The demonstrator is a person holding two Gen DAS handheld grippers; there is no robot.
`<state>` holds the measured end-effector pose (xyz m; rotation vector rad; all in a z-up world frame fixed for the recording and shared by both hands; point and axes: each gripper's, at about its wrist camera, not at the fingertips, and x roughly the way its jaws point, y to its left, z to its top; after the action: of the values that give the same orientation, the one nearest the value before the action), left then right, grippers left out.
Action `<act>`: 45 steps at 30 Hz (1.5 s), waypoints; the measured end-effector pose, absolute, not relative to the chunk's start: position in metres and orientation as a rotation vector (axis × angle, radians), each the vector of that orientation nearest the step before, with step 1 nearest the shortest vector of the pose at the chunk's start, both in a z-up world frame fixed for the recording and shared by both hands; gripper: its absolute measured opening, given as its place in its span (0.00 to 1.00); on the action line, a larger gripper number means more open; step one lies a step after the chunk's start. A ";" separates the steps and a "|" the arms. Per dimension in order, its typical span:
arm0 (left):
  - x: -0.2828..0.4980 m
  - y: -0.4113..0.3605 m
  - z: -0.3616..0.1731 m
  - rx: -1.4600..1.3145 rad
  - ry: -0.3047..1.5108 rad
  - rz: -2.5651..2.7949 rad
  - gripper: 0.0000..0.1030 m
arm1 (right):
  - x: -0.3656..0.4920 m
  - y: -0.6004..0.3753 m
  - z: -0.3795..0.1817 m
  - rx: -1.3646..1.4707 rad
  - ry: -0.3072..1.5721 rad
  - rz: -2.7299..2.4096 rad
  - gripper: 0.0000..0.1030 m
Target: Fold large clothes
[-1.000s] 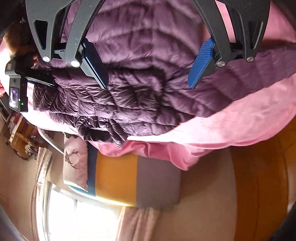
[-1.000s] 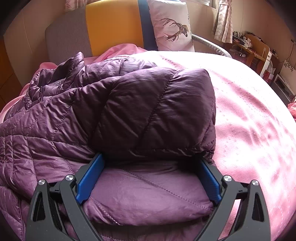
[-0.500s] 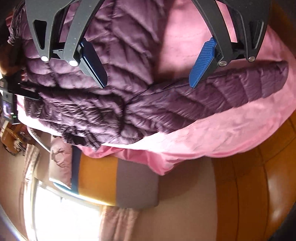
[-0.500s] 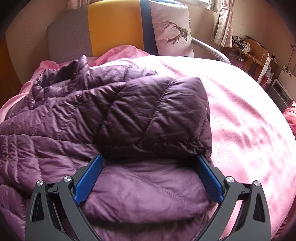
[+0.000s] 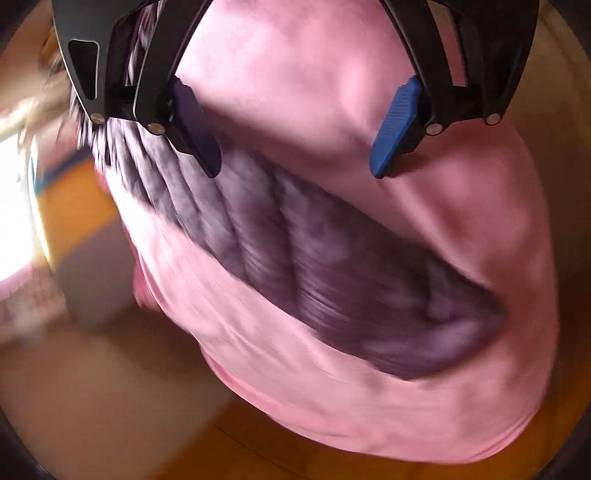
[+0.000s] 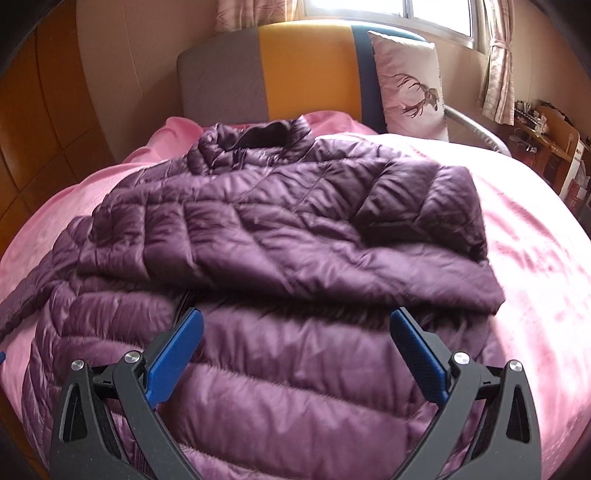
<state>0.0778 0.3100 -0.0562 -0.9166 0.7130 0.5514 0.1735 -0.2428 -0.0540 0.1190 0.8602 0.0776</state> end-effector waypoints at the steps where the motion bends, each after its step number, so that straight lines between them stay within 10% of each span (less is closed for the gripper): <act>1: 0.073 0.323 -0.059 -0.953 0.693 0.566 0.73 | 0.172 -0.241 -0.058 0.123 0.869 0.079 0.98; 5: 0.064 0.359 -0.065 -1.059 0.613 0.608 0.64 | 0.173 -0.243 -0.064 0.144 0.877 0.074 0.98; 9: 0.073 0.374 -0.066 -1.063 0.613 0.605 0.19 | 0.172 -0.247 -0.069 0.159 0.883 0.082 0.98; 21: 0.152 0.219 0.046 -0.626 0.488 0.028 0.18 | 0.179 -0.249 -0.074 0.189 0.890 0.095 0.98; 31: 0.203 0.025 0.008 -0.299 0.701 -0.449 0.18 | 0.179 -0.258 -0.076 0.254 0.884 0.124 0.98; 35: 0.198 0.006 -0.014 -0.242 0.766 -0.446 0.73 | 0.179 -0.259 -0.075 0.273 0.887 0.139 0.98; 45: 0.154 0.068 -0.017 -0.379 0.708 -0.339 0.73 | 0.200 -0.195 -0.019 0.291 0.834 0.405 0.76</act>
<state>0.1540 0.0679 -0.0174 -0.3785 0.7084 -0.3387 0.1997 -0.1950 -0.0189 0.2905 0.8339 0.4046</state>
